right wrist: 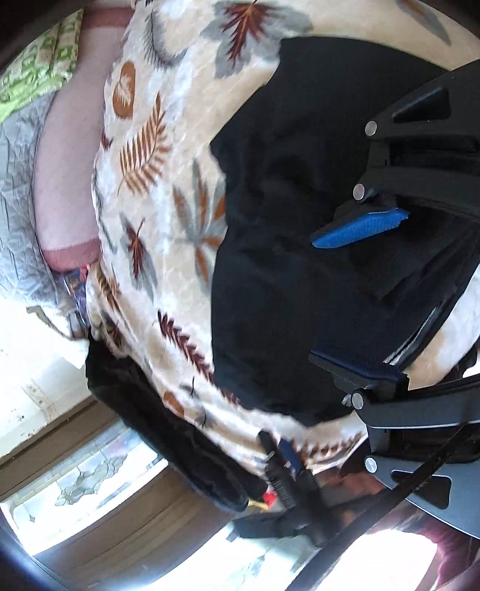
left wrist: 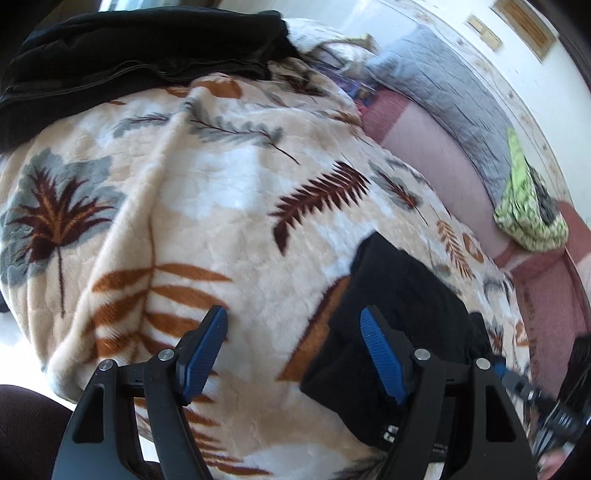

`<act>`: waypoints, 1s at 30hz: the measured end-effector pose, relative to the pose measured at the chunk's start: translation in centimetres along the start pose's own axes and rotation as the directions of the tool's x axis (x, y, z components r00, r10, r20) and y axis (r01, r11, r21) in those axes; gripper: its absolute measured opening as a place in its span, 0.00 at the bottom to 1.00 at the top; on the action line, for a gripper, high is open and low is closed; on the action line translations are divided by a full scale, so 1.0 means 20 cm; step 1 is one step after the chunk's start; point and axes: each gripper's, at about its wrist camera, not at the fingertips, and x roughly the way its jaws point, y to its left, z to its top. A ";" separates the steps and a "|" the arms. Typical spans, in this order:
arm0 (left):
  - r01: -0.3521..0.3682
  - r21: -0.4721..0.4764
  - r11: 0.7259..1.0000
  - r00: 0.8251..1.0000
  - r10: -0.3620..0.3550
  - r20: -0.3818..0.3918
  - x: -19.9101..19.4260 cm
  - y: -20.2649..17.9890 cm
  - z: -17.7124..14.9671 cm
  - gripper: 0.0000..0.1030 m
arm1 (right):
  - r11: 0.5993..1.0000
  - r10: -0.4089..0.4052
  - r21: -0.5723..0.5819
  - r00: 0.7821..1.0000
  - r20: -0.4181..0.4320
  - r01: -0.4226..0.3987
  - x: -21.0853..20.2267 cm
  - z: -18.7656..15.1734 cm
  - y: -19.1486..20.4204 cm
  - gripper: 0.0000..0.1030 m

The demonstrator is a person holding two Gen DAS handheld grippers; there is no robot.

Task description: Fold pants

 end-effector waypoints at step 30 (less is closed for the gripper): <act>-0.244 0.445 0.862 0.970 0.222 0.100 0.12 -0.44 -0.26 0.36 | 0.965 -0.254 -0.234 0.633 -0.731 0.118 1.21 0.56 0.62 0.88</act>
